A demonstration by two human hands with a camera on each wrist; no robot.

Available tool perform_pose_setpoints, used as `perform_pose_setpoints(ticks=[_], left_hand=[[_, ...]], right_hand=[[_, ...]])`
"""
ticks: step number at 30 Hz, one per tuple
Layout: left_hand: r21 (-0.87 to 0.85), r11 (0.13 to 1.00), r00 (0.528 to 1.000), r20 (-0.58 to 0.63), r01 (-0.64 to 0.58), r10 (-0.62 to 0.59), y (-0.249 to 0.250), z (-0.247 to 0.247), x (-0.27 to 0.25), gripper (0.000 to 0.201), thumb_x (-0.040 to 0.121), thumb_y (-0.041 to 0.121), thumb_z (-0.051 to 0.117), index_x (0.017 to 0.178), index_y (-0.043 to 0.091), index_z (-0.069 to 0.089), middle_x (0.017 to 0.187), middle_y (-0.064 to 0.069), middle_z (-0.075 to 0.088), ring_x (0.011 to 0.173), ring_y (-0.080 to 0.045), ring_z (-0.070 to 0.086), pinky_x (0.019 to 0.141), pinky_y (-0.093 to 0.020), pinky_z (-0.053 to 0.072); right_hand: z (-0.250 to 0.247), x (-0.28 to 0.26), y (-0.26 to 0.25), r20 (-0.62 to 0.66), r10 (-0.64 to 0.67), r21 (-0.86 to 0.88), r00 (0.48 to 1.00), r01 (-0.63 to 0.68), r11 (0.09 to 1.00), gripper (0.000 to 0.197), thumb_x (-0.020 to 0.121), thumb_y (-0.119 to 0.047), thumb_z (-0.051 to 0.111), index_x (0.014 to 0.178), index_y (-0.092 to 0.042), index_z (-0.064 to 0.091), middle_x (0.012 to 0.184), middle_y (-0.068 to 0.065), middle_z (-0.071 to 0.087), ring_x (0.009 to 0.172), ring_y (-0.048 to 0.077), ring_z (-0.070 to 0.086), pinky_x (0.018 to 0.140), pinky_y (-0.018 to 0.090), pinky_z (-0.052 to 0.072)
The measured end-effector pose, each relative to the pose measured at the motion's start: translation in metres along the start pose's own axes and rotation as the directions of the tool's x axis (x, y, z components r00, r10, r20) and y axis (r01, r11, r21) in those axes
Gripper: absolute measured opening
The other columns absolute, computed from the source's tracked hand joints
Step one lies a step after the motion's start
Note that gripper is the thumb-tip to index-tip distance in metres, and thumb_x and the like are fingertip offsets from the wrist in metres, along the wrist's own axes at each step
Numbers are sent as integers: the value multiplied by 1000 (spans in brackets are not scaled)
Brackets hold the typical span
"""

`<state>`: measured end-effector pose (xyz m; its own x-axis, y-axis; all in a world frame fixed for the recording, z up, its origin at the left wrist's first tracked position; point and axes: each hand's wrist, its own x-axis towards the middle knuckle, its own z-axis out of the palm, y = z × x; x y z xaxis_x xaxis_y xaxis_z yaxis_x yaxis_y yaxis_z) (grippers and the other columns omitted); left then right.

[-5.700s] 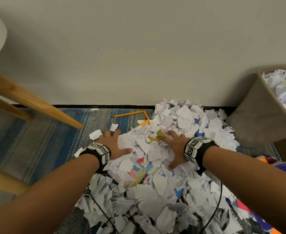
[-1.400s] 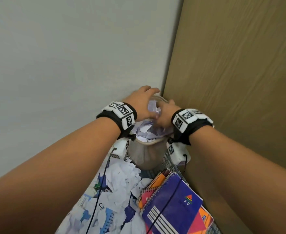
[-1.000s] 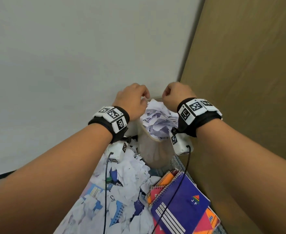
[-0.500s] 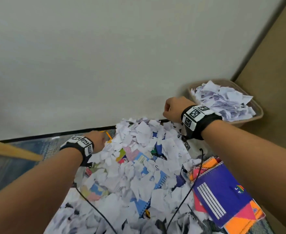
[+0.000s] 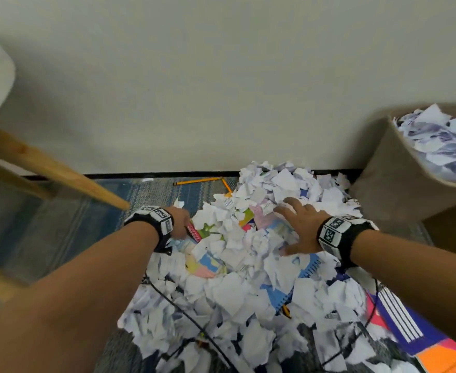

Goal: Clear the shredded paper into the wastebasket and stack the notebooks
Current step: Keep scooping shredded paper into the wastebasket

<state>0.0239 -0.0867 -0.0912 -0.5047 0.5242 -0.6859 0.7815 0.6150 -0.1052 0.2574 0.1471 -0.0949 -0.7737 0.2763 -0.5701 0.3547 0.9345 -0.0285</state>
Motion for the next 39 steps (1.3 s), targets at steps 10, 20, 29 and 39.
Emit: perform_pose_setpoints(ticks=[10, 20, 29, 39], left_hand=[[-56, 983, 974, 157, 176, -165, -67, 65, 6, 68, 83, 37, 70, 140, 14, 42, 143, -9, 45, 128, -27, 46, 104, -35, 41], [-38, 989, 987, 78, 144, -140, -39, 69, 26, 58, 85, 54, 58, 121, 9, 59, 125, -15, 57, 111, -31, 57, 90, -37, 48], [-168, 985, 992, -111, 41, -60, -15, 28, 44, 38, 97, 34, 48, 126, 12, 57, 125, -10, 60, 110, -29, 58, 92, -35, 48], [-214, 975, 987, -129, 66, -96, -2, 45, 52, 60, 90, 33, 55, 144, 19, 30, 141, -15, 40, 125, -37, 44, 102, -48, 42]], right_hand=[[39, -5, -72, 91, -568, -247, 818, 571, 783, 101, 73, -66, 66, 149, -45, 3, 161, 1, -8, 146, 32, 9, 114, 57, 20], [44, 16, -61, 177, -401, -300, 899, 437, 848, 84, 86, -52, 61, 149, -46, 6, 162, -1, -10, 148, 35, 0, 115, 61, 16], [21, 27, -43, 89, -262, -251, 961, 277, 928, 59, 88, -45, 56, 141, -39, 30, 160, 1, 6, 143, 32, 21, 109, 53, 34], [-5, 28, -17, -174, -92, -74, 981, 80, 994, 56, 87, -41, 58, 137, -29, 35, 152, 4, 17, 118, 28, 45, 89, 40, 52]])
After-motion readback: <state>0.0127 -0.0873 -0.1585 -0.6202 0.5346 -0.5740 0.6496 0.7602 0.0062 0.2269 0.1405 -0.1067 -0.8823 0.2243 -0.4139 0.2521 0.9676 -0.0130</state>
